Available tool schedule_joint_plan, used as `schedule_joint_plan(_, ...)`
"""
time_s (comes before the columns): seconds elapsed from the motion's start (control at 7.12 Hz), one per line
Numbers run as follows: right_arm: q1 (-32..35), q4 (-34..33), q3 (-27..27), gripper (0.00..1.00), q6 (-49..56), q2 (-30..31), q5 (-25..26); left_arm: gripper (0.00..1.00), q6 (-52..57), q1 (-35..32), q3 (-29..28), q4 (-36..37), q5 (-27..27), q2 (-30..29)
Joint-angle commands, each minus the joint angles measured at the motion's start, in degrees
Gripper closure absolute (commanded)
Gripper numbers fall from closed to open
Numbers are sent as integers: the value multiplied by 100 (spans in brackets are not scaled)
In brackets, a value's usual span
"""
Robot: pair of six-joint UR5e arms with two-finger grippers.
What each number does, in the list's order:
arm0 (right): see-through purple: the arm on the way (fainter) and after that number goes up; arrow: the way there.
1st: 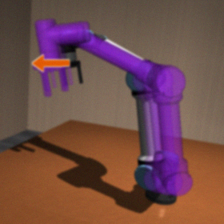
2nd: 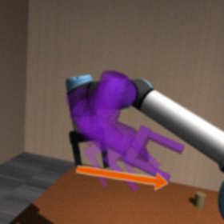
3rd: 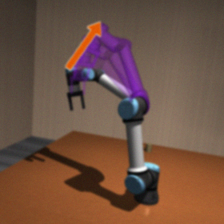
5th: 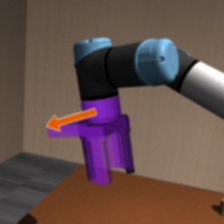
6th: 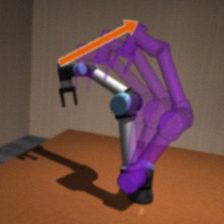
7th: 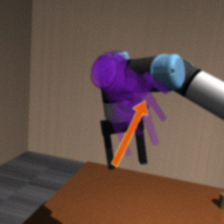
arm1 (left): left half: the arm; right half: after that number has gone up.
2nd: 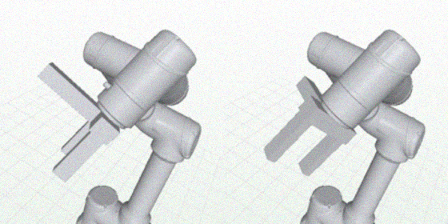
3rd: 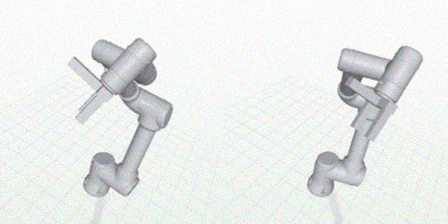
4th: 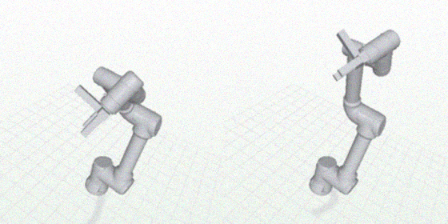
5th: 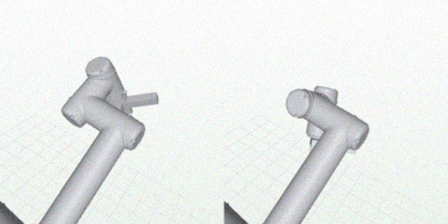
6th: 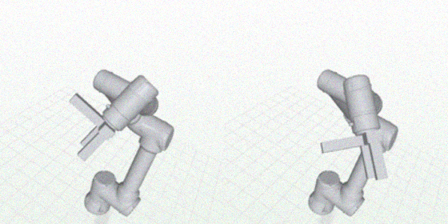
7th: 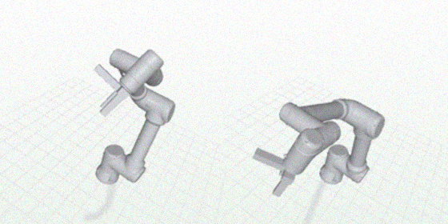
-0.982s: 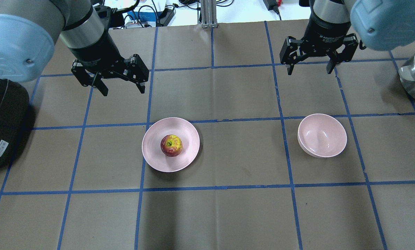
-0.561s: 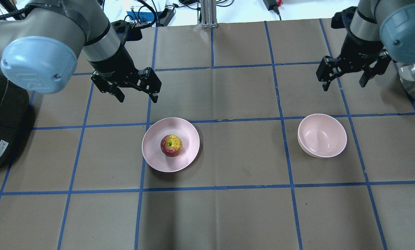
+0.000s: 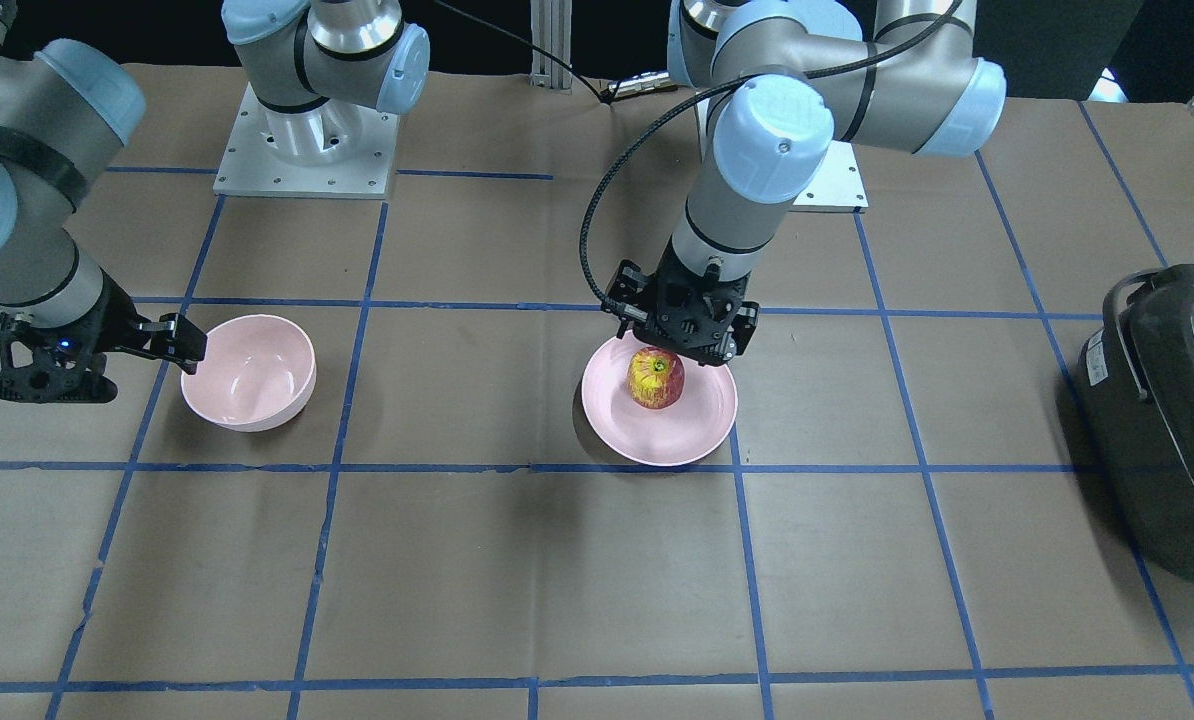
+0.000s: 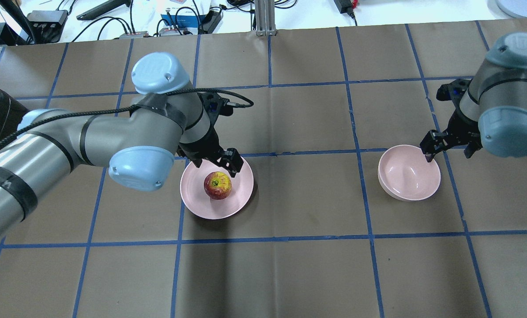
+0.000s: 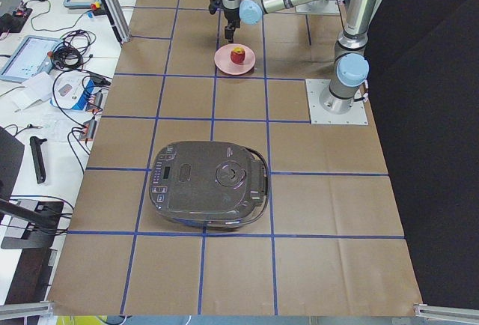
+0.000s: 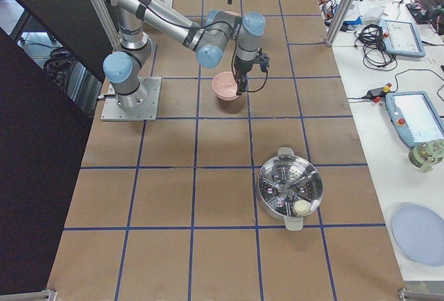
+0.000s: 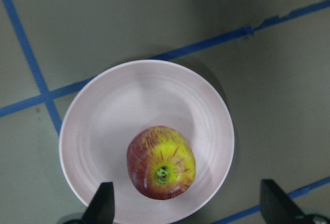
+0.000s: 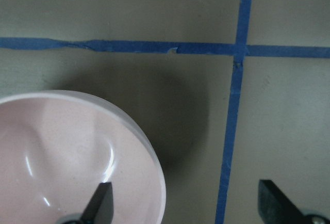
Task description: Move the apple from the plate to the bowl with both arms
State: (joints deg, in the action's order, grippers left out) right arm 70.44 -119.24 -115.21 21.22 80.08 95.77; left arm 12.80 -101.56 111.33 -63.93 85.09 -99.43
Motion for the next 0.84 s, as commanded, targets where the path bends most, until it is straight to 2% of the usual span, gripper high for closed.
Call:
schedule_joint_plan(0.0, -75, -241, -353, 44, 49, -63, -215, 0, 914, -101, 275, 152, 410, -120)
schedule_joint_plan(0.14, -75, -205, -353, 97, 206, -63, -216, 0, 1108, -110, 266, 231, 438, -268)
schedule_joint_plan(0.42, -145, -196, -344, 100, 286, -63, -234, 0, 1896, -162, 275, 932, 430, -777)
schedule_joint_plan(0.7, -110, -179, -205, 98, 181, 16, -505, 0, 2197, -206, 275, 952, 474, -876)
